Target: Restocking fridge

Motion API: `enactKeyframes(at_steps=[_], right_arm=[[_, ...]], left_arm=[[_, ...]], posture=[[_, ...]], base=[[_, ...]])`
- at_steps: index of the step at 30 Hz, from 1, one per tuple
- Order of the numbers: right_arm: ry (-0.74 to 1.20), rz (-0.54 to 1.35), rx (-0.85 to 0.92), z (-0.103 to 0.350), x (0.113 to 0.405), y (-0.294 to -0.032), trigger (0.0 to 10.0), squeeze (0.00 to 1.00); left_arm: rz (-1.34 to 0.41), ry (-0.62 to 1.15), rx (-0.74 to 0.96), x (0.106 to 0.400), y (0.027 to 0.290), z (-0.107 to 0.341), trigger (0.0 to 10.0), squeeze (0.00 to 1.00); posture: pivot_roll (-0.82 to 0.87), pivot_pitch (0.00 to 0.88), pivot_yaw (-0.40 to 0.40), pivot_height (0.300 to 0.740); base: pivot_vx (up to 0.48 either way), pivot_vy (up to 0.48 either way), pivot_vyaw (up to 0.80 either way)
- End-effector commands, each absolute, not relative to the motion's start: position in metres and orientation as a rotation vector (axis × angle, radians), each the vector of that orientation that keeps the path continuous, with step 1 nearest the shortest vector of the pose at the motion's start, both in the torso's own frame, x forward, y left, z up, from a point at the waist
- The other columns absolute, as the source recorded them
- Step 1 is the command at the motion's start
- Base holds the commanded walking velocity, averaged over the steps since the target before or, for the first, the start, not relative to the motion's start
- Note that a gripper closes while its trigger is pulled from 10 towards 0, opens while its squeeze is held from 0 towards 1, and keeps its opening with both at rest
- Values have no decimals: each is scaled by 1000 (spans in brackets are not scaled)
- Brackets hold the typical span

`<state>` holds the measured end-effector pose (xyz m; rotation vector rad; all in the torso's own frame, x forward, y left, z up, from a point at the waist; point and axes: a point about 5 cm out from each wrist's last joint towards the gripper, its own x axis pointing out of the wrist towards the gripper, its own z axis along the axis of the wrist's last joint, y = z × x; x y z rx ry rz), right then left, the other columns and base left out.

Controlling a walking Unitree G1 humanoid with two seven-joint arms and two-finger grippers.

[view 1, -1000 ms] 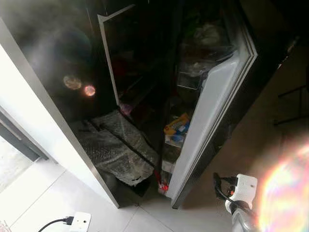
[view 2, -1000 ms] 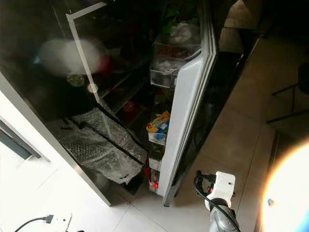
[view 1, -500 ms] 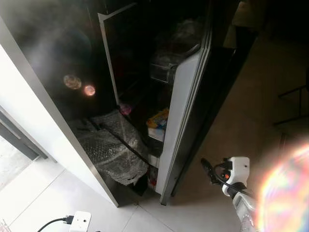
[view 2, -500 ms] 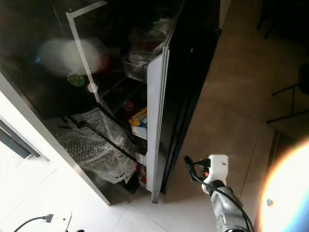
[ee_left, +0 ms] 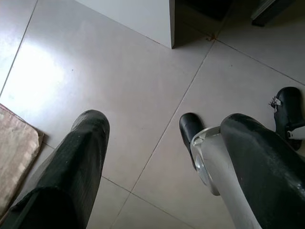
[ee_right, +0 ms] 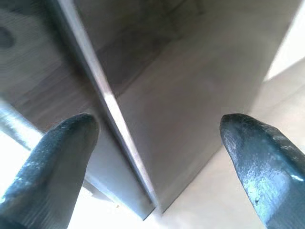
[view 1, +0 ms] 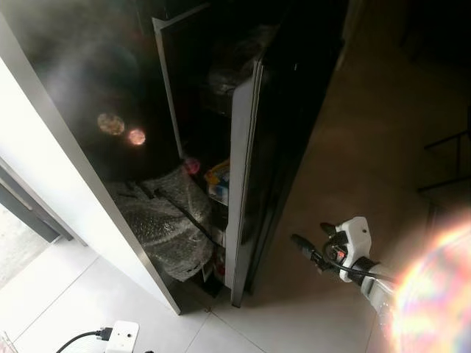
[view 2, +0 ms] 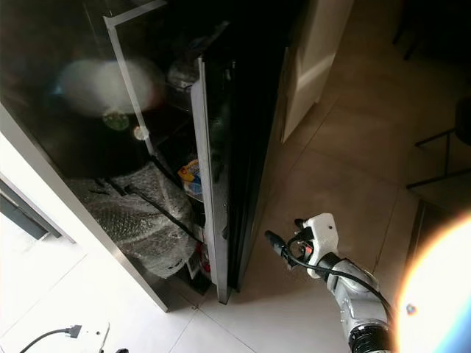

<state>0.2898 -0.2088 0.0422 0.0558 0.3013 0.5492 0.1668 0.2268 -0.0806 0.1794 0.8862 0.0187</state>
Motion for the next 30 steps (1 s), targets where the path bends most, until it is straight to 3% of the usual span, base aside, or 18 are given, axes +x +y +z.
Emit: enactKeyframes(at_steps=[1,16,30], right_arm=[[278,620,67,50,293,-200,10000,0],[198,920,34,87,319,-161,10000,0],[132,966,-24,126,354,-143,10000,0]], left_arm=[[22,927,189,157,230,-85,10000,0],[38,923,197,159,234,-83,10000,0],[52,927,195,157,236,-83,10000,0]], posture=[[4,125,-18,740],[16,139,-8,740],[32,144,-13,740]], base=[[0,0,0],[0,0,0],[0,0,0]])
